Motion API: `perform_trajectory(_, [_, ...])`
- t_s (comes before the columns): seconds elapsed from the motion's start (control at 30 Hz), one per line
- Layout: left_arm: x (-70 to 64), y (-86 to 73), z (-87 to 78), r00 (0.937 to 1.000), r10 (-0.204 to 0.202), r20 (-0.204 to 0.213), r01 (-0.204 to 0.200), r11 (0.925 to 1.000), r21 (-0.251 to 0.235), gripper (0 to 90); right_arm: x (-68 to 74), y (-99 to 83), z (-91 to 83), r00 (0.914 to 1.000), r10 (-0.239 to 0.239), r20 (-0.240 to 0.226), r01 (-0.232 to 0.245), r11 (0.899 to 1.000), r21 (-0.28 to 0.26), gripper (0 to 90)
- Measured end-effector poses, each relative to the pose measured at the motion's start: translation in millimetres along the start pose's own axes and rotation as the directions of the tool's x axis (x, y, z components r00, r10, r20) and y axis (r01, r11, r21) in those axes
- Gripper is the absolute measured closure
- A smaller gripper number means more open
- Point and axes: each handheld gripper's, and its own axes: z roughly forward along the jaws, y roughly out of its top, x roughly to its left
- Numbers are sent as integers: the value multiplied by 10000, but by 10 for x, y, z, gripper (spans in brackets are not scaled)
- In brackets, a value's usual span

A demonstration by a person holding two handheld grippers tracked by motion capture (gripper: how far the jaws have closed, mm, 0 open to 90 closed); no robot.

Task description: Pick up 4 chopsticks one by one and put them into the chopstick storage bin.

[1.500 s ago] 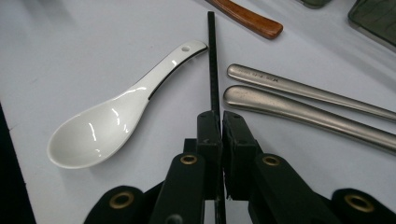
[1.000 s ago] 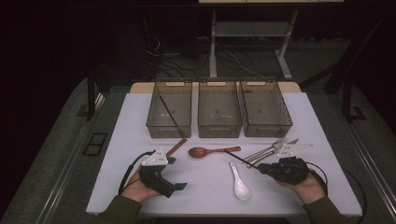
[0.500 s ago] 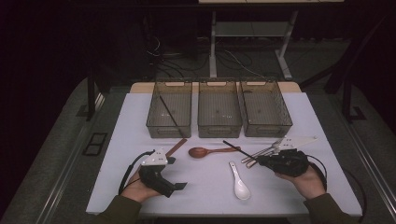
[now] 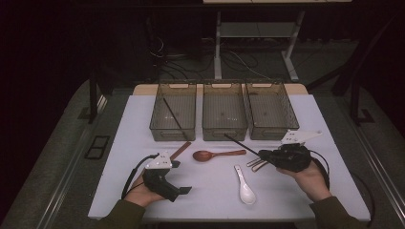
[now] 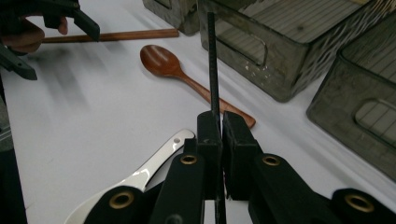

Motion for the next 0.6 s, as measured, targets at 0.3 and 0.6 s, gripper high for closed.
perform_trajectory(0.3, [1,1,2,10000,-6,-5,6,10000,-2,0,8,138,83,9999,-113,52,113,9998,-140,863])
perform_trajectory(0.6, [-9,1,14,10000,-83,-51,83,9999,-109,0,40,283,253,9997,-231,-39,230,9995,-193,863])
